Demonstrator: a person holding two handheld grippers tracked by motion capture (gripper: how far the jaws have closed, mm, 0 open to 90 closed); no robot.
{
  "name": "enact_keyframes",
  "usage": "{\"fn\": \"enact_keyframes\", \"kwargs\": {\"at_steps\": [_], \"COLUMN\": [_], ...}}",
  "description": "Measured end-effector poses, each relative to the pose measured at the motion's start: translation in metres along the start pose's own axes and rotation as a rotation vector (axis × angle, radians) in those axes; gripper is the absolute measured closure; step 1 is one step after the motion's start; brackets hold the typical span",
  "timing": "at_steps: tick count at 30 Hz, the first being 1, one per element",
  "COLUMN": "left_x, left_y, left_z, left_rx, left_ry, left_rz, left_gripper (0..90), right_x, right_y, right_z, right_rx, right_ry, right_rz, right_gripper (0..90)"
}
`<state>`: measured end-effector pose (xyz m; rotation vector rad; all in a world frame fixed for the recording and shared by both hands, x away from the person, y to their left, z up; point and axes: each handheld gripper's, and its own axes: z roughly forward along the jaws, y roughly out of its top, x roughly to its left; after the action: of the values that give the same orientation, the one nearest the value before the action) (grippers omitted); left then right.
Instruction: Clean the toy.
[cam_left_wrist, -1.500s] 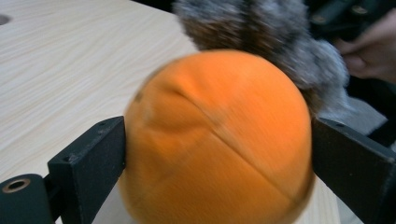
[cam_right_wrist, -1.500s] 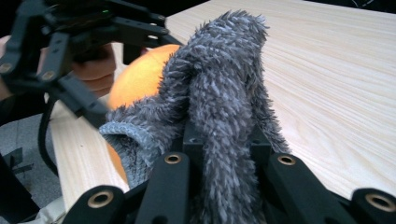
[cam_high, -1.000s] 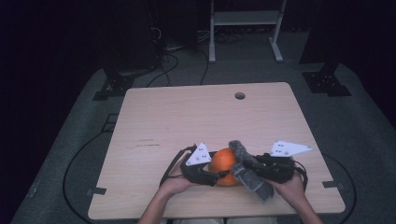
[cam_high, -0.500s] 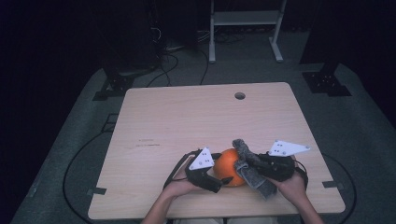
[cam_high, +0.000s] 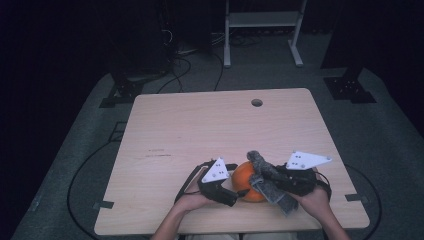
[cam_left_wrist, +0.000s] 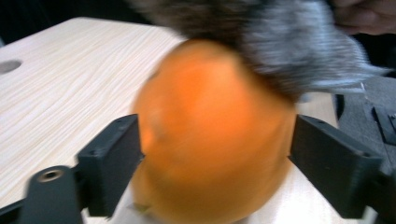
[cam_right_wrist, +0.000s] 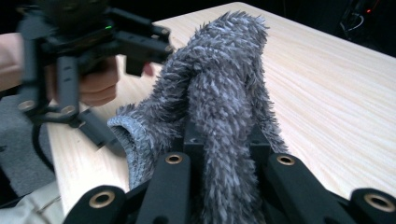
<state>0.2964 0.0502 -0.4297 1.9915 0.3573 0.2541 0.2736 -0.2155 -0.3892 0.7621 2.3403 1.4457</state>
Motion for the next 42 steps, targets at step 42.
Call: {"fn": "enact_keyframes", "kwargs": {"at_steps": [42], "left_x": [0.004], "left_y": [0.001], "left_z": [-0.005], "left_rx": [0.155], "left_ry": [0.24], "left_rz": [0.072], "left_gripper": [30.7], "right_x": [-0.014], "right_y": [0.03], "right_z": [0.062], "right_rx": [0.004], "right_ry": [0.003], "right_rz": [0.075], "right_gripper": [76.4]}}
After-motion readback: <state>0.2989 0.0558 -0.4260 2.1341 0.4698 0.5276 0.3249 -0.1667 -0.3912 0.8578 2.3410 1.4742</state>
